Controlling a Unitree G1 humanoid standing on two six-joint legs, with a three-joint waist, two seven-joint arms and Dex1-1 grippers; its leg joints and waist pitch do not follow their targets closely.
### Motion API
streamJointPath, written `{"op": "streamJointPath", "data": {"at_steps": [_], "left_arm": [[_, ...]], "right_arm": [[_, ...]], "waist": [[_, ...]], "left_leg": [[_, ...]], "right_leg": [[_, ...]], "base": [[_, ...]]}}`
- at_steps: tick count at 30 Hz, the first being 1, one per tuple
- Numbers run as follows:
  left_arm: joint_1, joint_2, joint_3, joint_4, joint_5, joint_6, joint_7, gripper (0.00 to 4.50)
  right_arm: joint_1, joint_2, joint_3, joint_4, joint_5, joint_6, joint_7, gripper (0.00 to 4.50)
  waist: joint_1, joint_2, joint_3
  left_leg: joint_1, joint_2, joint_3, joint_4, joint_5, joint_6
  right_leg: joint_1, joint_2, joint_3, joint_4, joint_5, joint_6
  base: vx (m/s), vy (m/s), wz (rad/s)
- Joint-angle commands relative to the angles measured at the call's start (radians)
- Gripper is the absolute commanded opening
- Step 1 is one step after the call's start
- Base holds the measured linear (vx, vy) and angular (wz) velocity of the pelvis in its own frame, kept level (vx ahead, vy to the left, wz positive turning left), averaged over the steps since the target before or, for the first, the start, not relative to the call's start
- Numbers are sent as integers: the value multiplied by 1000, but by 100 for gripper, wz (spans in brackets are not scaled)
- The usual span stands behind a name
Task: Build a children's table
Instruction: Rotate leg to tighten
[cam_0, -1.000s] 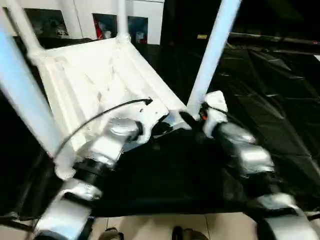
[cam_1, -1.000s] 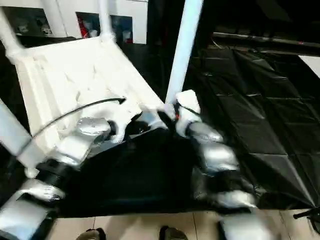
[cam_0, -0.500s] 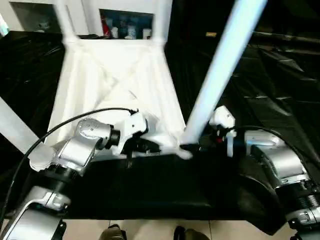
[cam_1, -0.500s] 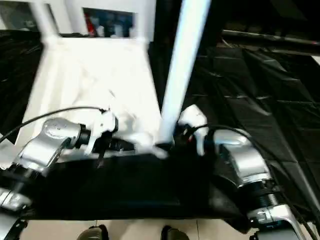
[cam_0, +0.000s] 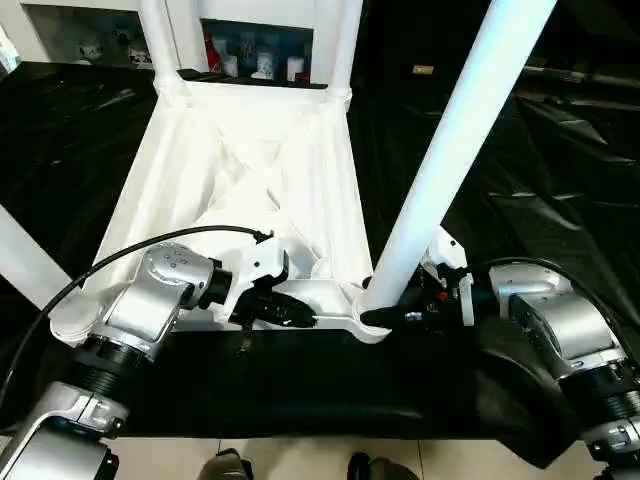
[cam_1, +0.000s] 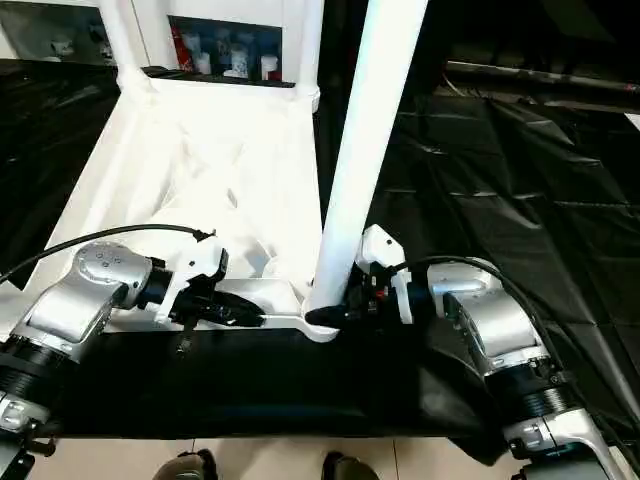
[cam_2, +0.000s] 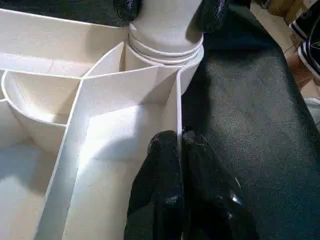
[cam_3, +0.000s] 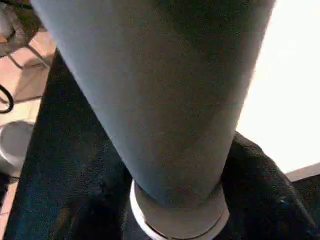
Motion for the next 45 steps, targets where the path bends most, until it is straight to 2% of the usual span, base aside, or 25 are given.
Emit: {"op": "streamJointPath", "data": {"at_steps": [1,5,7,8,10,11,12,13,15,17,19,21,23,26,28,29,30,32,34,38,40,42,43,45], "left_arm": [[17,-28,-36,-13,-29,3,-9,0],[15,-39,-29,-3,-20,-5,18,0],[5,-61,-16,23,4,-14,85,0],[-3,-74,-8,39,18,-5,132,0],[-18,-109,15,68,33,15,224,0],[-28,-137,28,83,42,35,286,0],[-34,-151,31,92,49,42,319,0],[-35,-153,32,94,51,43,325,0],[-53,-198,40,121,70,65,415,0],[-75,-258,51,149,84,97,519,0],[-91,-307,54,165,101,112,590,0],[-100,-340,51,173,112,120,631,0],[-110,-380,36,179,126,128,671,0],[-116,-396,27,189,130,118,679,0],[-119,-398,26,195,134,116,680,0],[-120,-397,26,196,135,115,679,0],[-119,-389,24,196,137,109,669,0],[-115,-375,24,191,135,106,650,0],[-112,-364,22,189,135,96,632,0],[-101,-326,14,175,127,86,566,0],[-98,-312,14,170,120,77,537,0],[-91,-273,12,158,107,67,471,0],[-91,-273,12,158,107,67,471,0],[-87,-230,12,150,98,56,409,0]], "right_arm": [[18,-3,46,-26,-2,14,31,216],[19,9,35,-18,-4,14,0,208],[18,38,14,11,-19,-5,-66,207],[15,59,-3,31,-21,11,-113,207],[-3,123,-44,101,-56,36,-286,202],[-14,174,-79,150,-65,54,-401,200],[-19,196,-94,169,-66,66,-451,200],[-19,200,-97,173,-67,68,-460,197],[-26,260,-125,211,-78,88,-588,197],[-33,335,-154,241,-91,106,-738,197],[-47,393,-184,276,-102,105,-847,196],[-60,429,-197,299,-111,96,-906,196],[-79,473,-197,323,-124,72,-963,196],[-89,485,-170,322,-139,32,-946,196],[-88,492,-174,309,-132,24,-927,196],[-87,493,-180,302,-122,28,-917,230],[-88,492,-188,294,-107,33,-903,265],[-87,481,-193,281,-89,39,-872,267],[-88,471,-188,275,-94,40,-850,292],[-75,403,-145,228,-98,29,-726,292],[-66,370,-129,207,-96,18,-668,292],[-48,295,-105,156,-76,8,-533,292],[-48,295,-105,156,-76,8,-533,292],[-32,220,-86,108,-56,5,-413,292]], "waist": [[2,-6,-61],[2,-4,-62],[0,-5,-60],[0,-5,-59],[-8,-10,-50],[-12,-11,-47],[-19,-16,-45],[-24,-16,-46],[-28,-17,-44],[-32,-13,-43],[-35,-16,-47],[-36,-13,-45],[-37,-13,-46],[-35,-13,-49],[-34,-14,-49],[-33,-14,-50],[-33,-13,-52],[-32,-13,-51],[-31,-12,-51],[-30,-12,-51],[-25,-11,-51],[-25,-11,-53],[-23,-10,-54],[-19,-7,-58]], "left_leg": [[17,13,8,-48,-150,99],[18,13,7,-47,-153,100],[16,13,7,-46,-163,96],[16,13,7,-47,-171,92],[13,10,3,-55,-260,43],[8,9,-2,-59,-281,27],[5,7,-9,-65,-318,-1],[11,6,-14,-63,-346,-9],[10,5,-17,-64,-352,-3],[14,5,-19,-65,-362,-11],[10,3,-23,-68,-360,-21],[17,3,-22,-68,-397,-14],[18,2,-20,-68,-411,-10],[17,0,-21,-68,-422,-5],[14,0,-20,-69,-409,3],[14,1,-17,-68,-398,9],[13,1,-16,-68,-385,12],[11,2,-15,-69,-376,17],[10,3,-15,-70,-372,17],[9,4,-14,-70,-367,22],[13,6,-14,-69,-357,27],[7,6,-11,-67,-330,36],[8,7,-12,-67,-321,40],[8,9,-9,-62,-267,52]], "right_leg": [[56,-23,16,-39,-127,-239],[56,-23,16,-38,-132,-243],[55,-22,17,-40,-141,-240],[53,-23,17,-41,-156,-237],[48,-27,17,-60,-342,-190],[49,-28,16,-63,-398,-170],[50,-32,11,-73,-516,-124],[43,-35,11,-82,-593,-90],[38,-34,13,-89,-620,-66],[31,-32,12,-92,-624,-62],[36,-30,7,-90,-609,-60],[27,-26,7,-96,-593,-55],[24,-22,9,-95,-559,-61],[27,-22,8,-95,-549,-53],[30,-22,9,-93,-525,-56],[30,-21,11,-91,-502,-60],[32,-20,12,-88,-476,-69],[34,-20,12,-86,-457,-77],[35,-21,12,-86,-456,-82],[37,-21,13,-85,-440,-89],[37,-23,13,-85,-424,-98],[42,-22,14,-79,-391,-115],[43,-23,14,-79,-377,-120],[48,-21,13,-68,-280,-149]], "base": [[0,0,0],[0,0,0],[0,0,0],[0,0,0],[-28,0,-2],[-73,3,-11],[-73,3,-11],[-60,0,-10],[0,0,0],[0,0,0],[0,0,0],[0,0,0],[0,0,0],[0,0,0],[0,0,0],[0,0,0],[0,0,0],[0,0,0],[0,0,0],[0,0,0],[0,0,0],[0,0,0],[0,0,0],[0,0,0]]}}
